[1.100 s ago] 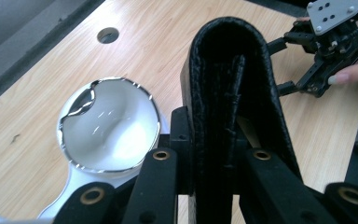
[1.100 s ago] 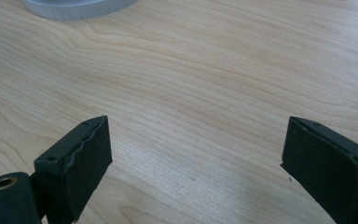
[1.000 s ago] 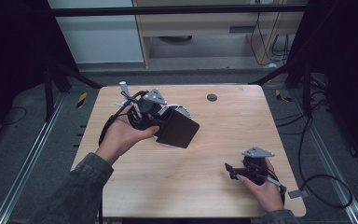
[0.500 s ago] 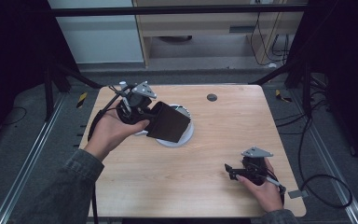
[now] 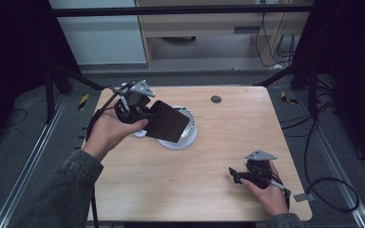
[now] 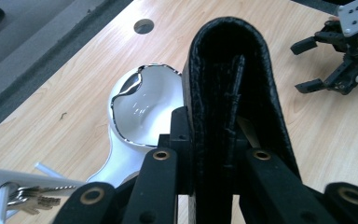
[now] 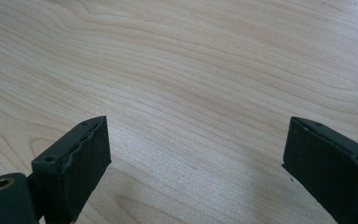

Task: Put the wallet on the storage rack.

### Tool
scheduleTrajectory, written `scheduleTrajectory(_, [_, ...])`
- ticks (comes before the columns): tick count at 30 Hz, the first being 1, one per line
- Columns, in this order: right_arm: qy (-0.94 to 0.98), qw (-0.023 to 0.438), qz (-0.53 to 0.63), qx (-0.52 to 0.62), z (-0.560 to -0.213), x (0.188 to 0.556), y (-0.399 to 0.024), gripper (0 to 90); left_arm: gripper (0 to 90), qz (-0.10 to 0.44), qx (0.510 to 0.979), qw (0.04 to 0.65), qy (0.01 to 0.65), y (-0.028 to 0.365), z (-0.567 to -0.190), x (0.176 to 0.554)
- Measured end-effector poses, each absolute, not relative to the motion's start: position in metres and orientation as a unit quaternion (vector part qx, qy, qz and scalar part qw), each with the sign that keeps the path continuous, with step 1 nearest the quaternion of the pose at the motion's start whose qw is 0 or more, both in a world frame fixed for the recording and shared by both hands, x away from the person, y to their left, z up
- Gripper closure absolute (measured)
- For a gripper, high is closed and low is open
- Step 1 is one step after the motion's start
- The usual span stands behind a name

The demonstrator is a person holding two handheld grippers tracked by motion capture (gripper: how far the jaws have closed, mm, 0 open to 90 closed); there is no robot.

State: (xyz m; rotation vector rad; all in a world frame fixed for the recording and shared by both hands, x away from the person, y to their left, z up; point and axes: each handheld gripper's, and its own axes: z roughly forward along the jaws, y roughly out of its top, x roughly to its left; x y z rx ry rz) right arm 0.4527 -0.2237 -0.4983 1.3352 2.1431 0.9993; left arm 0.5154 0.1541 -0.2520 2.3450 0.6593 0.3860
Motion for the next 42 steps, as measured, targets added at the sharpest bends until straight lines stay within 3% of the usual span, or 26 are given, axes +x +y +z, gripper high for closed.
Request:
scheduleTrajectory(18, [0.775,0.211,0.354,0.479,-0.499,0.453,-0.222,7.5,79.8,0.155,0.894,0.318,0.275,0.147,-0.268,0.544])
scheduleTrajectory(42, [0.779,0.206,0.351,0.477,-0.501,0.453,-0.221,7.5,79.8,0.123,0.880,0.335,0.313,0.140,-0.304,0.581])
